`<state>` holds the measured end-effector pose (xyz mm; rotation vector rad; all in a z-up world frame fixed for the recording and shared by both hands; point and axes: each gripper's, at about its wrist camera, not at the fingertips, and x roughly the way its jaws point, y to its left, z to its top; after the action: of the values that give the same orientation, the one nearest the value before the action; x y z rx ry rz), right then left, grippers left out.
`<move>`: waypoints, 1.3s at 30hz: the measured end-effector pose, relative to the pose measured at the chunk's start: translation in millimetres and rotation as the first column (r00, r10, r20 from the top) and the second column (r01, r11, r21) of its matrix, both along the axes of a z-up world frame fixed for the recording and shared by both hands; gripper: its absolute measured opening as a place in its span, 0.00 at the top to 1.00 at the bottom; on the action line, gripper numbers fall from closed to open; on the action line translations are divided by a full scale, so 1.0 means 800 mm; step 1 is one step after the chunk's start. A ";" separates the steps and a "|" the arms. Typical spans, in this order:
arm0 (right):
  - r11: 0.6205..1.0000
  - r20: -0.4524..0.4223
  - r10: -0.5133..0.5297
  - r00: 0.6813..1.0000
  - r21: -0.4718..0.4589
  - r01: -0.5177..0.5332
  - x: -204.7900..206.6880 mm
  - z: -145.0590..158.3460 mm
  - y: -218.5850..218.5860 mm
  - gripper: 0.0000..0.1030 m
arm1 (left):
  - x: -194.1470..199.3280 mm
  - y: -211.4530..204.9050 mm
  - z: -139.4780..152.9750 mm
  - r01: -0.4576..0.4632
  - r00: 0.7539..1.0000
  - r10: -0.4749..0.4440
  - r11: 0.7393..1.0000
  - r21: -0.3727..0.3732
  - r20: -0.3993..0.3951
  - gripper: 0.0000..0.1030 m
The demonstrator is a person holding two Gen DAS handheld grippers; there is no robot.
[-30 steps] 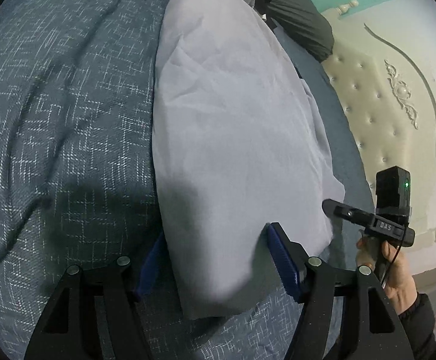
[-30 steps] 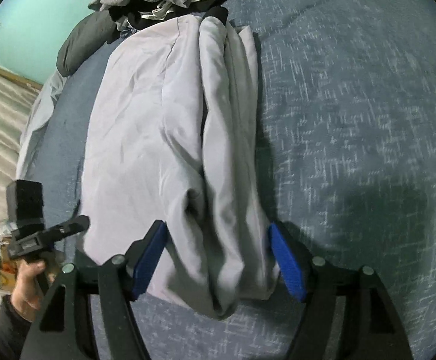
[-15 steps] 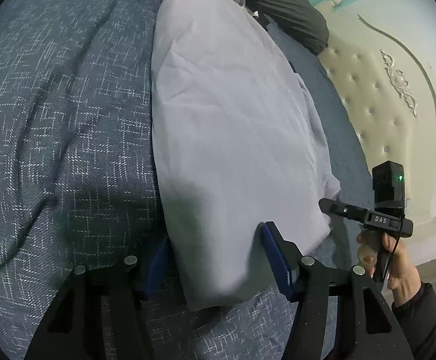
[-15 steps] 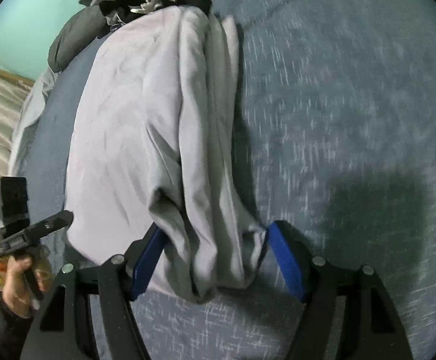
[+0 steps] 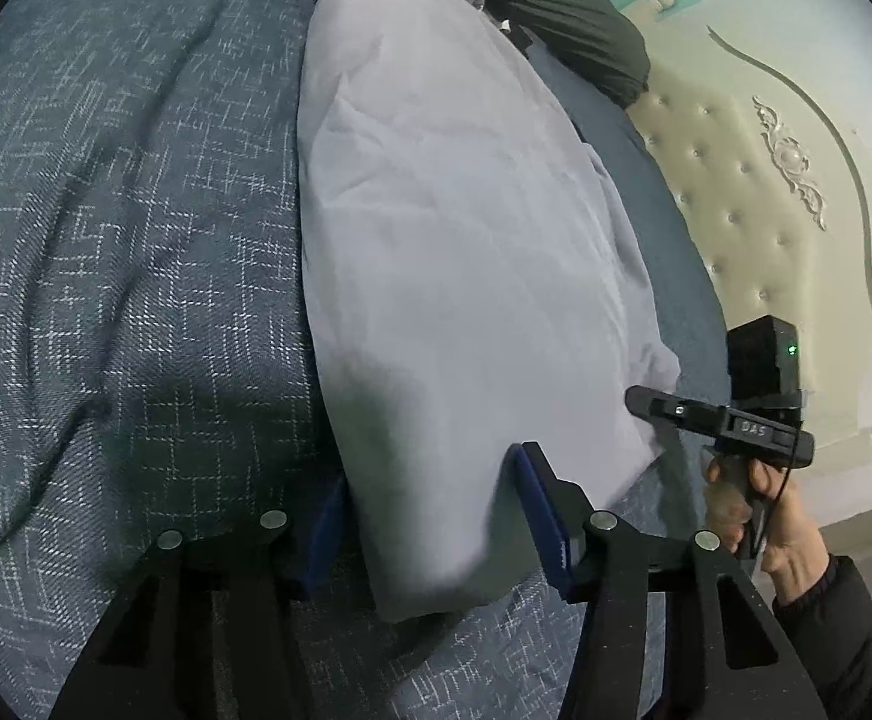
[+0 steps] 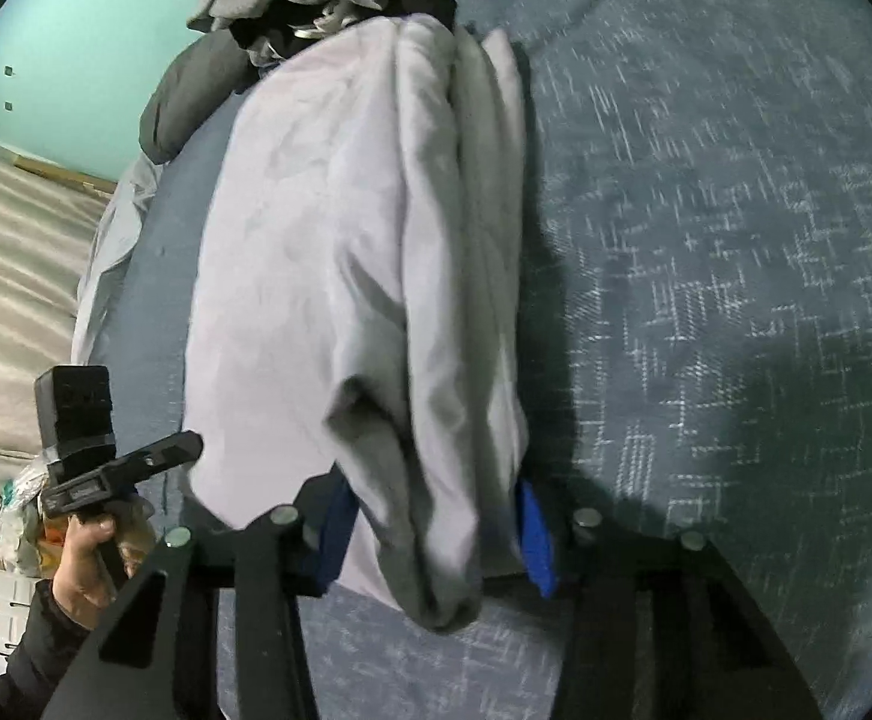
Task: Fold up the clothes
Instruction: 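Grasp the end of the folded grey jacket bundle with both tools, then lift the bundle end with both tools and fold it toward the headboard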
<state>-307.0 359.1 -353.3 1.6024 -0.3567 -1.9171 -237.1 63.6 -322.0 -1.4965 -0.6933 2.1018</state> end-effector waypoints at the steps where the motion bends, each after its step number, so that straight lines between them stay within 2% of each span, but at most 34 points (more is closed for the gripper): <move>1: 1.000 -0.005 -0.006 1.000 0.000 0.006 0.002 0.001 -0.001 0.51 | -0.001 -0.001 -0.002 -0.002 1.000 0.002 1.000 0.009 0.000 0.45; 5: 1.000 -0.022 -0.020 1.000 0.000 0.020 0.006 0.009 -0.005 0.50 | -0.006 -0.002 -0.009 -0.015 1.000 0.015 0.999 0.036 0.002 0.45; 7: 1.000 -0.025 -0.020 0.999 0.001 0.020 0.005 0.013 -0.006 0.53 | -0.007 0.002 -0.008 -0.015 1.000 0.015 0.999 0.032 0.001 0.45; 9: 1.000 -0.027 0.000 1.000 -0.010 0.000 0.002 0.018 -0.006 0.67 | -0.006 0.002 -0.006 -0.011 1.000 0.011 0.999 0.033 -0.005 0.48; 10: 1.000 -0.036 0.017 0.999 -0.019 -0.017 0.002 0.022 -0.006 0.69 | -0.005 0.001 -0.005 -0.013 1.000 0.014 0.999 0.039 -0.007 0.49; 13: 0.999 -0.046 0.039 0.998 -0.013 -0.039 -0.001 0.022 -0.010 0.69 | -0.004 -0.001 -0.006 -0.019 1.000 0.019 0.999 0.051 -0.007 0.49; 15: 1.000 -0.036 0.029 0.999 -0.011 -0.030 -0.007 0.017 -0.019 0.61 | -0.007 0.001 -0.011 -0.018 1.000 0.018 0.999 0.042 0.001 0.49; 19: 1.000 -0.043 0.015 0.999 0.000 -0.015 -0.013 0.015 -0.031 0.59 | -0.017 0.002 -0.014 -0.013 1.000 0.013 0.999 0.044 0.001 0.48; 22: 0.999 -0.064 0.027 0.998 0.033 -0.025 -0.011 0.020 -0.045 0.66 | -0.015 0.003 -0.009 -0.012 1.000 0.012 1.000 0.029 -0.008 0.49; 24: 0.997 -0.095 0.047 0.994 0.064 -0.041 -0.007 0.029 -0.051 0.75 | -0.013 0.003 -0.006 -0.012 1.000 0.012 1.000 0.019 -0.014 0.54; 27: 0.993 -0.145 0.074 0.987 0.097 -0.061 0.000 0.049 -0.062 0.80 | -0.011 0.004 -0.002 -0.011 1.000 0.011 1.000 0.005 -0.023 0.62; 30: 0.993 -0.176 0.085 0.981 0.092 -0.070 0.007 0.066 -0.057 0.81 | -0.009 0.004 0.002 -0.010 0.999 0.010 1.000 -0.010 -0.032 0.64; 35: 0.991 -0.152 0.071 0.986 0.123 -0.052 0.004 0.049 -0.062 0.81 | -0.006 0.004 0.007 -0.014 0.999 0.012 0.999 -0.032 -0.043 0.64; 37: 0.991 -0.175 0.069 0.982 0.128 -0.047 0.005 0.055 -0.073 0.81 | -0.004 0.003 0.005 -0.021 0.999 0.019 0.999 -0.036 -0.043 0.64; 39: 0.990 -0.205 0.082 0.975 0.131 -0.056 0.008 0.069 -0.073 0.81 | -0.002 0.008 0.021 -0.017 0.997 0.013 0.998 -0.064 -0.071 0.65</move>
<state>-300.6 300.4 -297.7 1.4504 -0.0931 -2.0655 -238.7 69.6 -305.3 -1.4478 -0.6179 2.1963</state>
